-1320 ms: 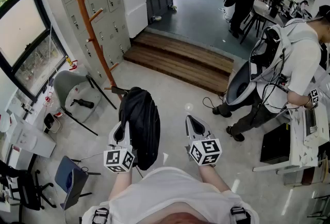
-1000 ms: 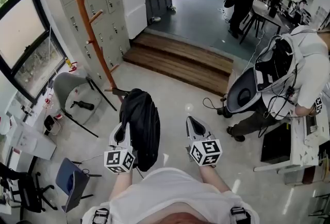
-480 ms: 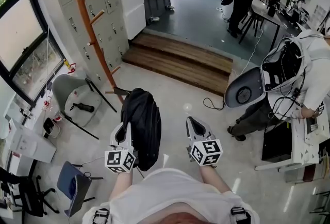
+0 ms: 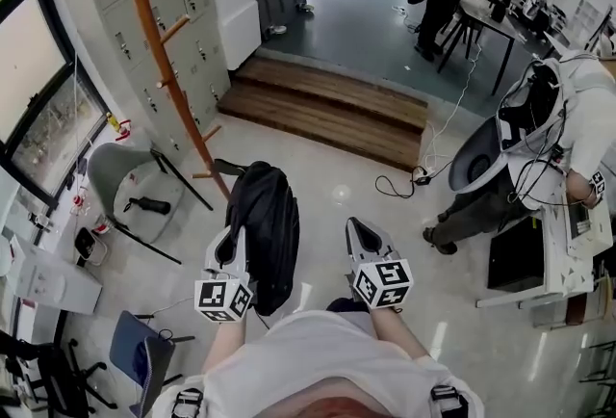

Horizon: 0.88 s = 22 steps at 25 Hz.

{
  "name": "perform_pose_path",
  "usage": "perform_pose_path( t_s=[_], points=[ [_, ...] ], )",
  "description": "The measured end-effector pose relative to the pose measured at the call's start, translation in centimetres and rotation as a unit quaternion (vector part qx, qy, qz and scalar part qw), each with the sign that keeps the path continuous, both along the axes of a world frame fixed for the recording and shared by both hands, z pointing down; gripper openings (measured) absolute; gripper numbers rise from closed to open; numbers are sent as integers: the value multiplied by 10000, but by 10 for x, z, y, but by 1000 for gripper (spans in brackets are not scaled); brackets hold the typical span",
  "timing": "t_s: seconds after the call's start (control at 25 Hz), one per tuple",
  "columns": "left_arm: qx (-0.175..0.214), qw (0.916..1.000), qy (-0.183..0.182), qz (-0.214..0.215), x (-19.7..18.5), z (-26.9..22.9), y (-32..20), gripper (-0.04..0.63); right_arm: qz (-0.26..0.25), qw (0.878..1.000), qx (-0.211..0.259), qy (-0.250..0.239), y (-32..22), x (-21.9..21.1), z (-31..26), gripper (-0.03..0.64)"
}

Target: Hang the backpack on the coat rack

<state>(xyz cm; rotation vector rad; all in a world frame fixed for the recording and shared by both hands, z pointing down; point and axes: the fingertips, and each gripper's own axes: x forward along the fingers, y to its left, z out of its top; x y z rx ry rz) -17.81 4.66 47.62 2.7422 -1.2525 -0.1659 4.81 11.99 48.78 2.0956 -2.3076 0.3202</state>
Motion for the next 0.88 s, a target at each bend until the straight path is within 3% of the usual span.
perform_pose_path(
  t_s=[0.4,0.88],
  points=[
    [-146,9997,-142,-122,42,19,-66,29,-213,9996,-119,-159,-76,43,25,9],
    [47,9939,-319,-1056,105,3,-167,29,-1407,9900,43,44,-230,111,11,9]
  ],
)
